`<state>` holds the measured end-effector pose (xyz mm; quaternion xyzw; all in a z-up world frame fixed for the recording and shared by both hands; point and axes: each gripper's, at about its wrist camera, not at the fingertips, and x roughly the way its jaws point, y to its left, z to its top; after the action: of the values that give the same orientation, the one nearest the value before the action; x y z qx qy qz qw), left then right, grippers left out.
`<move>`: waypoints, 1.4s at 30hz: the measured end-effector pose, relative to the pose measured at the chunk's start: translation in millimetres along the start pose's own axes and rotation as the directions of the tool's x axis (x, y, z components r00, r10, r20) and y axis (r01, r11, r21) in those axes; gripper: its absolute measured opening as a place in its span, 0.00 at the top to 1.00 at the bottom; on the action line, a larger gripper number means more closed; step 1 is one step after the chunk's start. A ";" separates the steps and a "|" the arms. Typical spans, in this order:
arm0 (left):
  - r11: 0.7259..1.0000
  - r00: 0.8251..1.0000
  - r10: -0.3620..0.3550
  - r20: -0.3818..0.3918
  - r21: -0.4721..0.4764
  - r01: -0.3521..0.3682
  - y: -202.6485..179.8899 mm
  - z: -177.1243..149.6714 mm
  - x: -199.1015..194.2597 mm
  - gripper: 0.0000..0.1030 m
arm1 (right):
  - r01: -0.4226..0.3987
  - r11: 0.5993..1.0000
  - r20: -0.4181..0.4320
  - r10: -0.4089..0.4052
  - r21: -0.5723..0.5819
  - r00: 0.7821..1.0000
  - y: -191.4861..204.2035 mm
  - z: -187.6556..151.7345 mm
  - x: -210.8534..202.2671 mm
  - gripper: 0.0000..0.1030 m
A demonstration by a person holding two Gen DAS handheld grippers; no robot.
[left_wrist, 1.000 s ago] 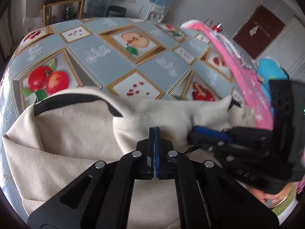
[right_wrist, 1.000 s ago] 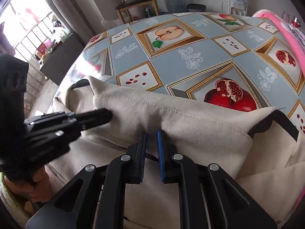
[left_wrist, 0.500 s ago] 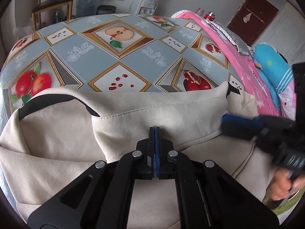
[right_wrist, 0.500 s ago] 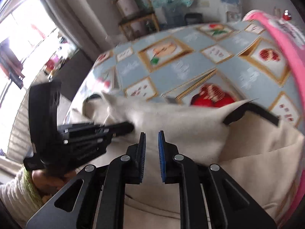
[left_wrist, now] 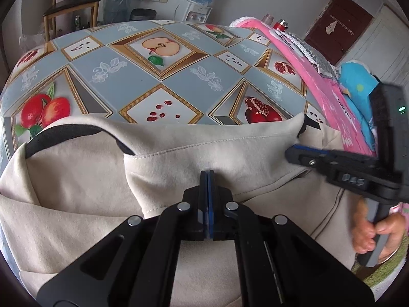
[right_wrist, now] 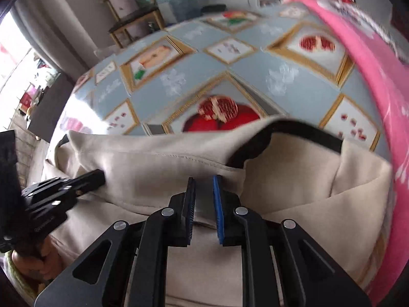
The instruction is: Fold large clothes
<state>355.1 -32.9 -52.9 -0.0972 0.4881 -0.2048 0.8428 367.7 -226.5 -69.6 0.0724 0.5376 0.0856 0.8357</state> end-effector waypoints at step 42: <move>0.973 0.985 0.050 0.165 -0.232 -0.011 117.9 -152.3 -172.1 0.92 | -0.444 0.894 -0.173 0.429 -0.058 0.887 157.3 -164.2 -45.4 0.35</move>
<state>177.6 154.1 -37.9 -0.2038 0.4362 -0.1248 0.8675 189.4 -78.4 -63.5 0.1443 0.5665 0.3024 0.7529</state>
